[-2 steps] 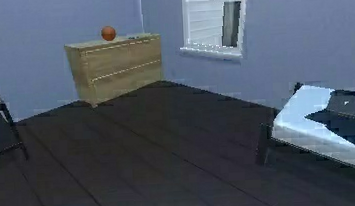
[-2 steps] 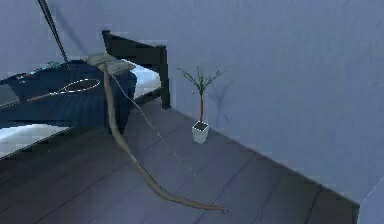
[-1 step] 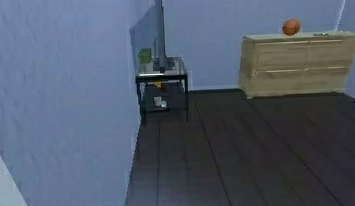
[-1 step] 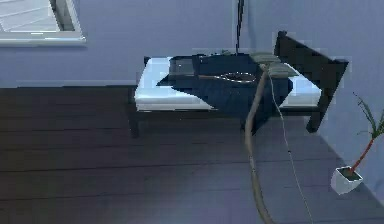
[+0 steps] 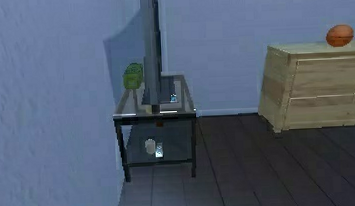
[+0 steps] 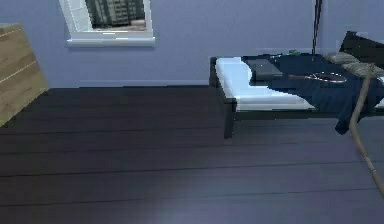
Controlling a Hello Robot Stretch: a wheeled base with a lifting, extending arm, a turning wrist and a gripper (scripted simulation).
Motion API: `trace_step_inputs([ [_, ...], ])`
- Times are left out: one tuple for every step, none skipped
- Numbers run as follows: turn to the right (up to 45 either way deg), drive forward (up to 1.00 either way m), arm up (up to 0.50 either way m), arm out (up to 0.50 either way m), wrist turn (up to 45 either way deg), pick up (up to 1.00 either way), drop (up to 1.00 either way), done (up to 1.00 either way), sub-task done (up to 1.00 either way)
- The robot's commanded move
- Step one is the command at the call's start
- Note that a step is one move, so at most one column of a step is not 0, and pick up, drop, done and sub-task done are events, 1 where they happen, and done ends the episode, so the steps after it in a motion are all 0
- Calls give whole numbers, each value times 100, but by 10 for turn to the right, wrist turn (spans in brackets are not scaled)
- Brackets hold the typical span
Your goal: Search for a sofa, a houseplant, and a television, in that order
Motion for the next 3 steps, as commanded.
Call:
trace_step_inputs([
  [-60,0,0,0,0,0,0,0,0],
  [0,65,0,0,0,0,0,0,0],
  [0,0,0,0,0,0,0,100,0],
])
